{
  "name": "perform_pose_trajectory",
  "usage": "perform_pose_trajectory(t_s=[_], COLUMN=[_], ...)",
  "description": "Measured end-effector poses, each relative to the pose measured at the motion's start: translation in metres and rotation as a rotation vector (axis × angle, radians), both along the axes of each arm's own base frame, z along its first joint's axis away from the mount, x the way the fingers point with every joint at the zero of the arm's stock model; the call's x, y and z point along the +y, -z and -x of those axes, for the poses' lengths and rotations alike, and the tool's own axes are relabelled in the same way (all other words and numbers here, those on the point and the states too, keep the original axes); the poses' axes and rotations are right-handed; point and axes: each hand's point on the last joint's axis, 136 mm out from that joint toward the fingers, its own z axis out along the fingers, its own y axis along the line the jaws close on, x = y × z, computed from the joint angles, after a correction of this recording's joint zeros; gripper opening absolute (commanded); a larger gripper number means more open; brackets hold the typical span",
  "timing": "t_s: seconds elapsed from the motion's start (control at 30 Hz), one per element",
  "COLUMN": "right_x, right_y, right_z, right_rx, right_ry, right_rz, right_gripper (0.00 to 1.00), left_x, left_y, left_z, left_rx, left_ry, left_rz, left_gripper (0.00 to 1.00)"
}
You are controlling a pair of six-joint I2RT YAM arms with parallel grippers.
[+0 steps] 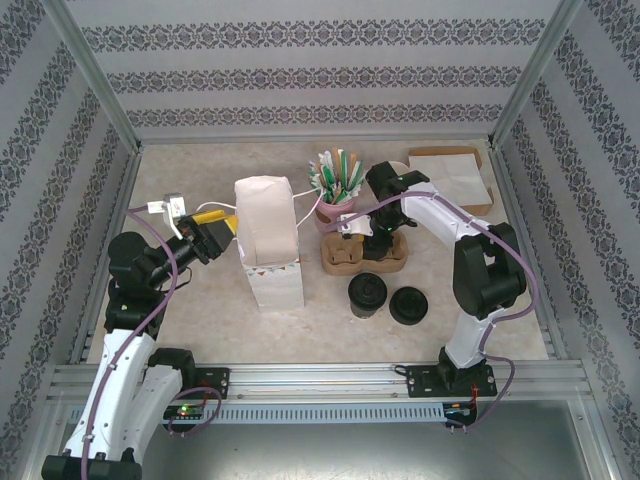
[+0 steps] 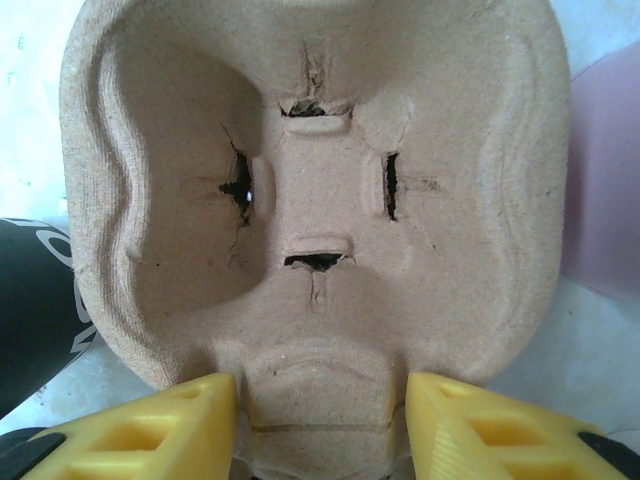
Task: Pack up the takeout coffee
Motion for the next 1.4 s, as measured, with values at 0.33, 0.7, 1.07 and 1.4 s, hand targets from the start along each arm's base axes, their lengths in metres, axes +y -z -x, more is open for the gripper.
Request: perform_pose_trajectory(t_s=[0.33,0.7,1.07,1.4], right_x=[0.0,0.0,0.0,-0.004], right_y=[-0.001,-0.004,-0.02,-0.016], right_z=[0.0,0.0,0.0,-0.002], right_rx=[0.001,-0.001,-0.045,-0.053], right_ry=[0.0,0.003,0.004,0.014], right_rz=[-0.001,-0.002,-0.02,-0.003], right_gripper=[0.43,0.35,0.36,0.34], left_x=[0.0,0.0,0.0,0.0], left_y=[0.0,0.0,0.0,0.0], left_z=[0.0,0.0,0.0,0.0], left_rx=[0.0,0.0,0.0,0.0], left_ry=[0.0,0.0,0.0,0.0], left_rz=[0.0,0.0,0.0,0.0], left_gripper=[0.67,0.67,0.67,0.68])
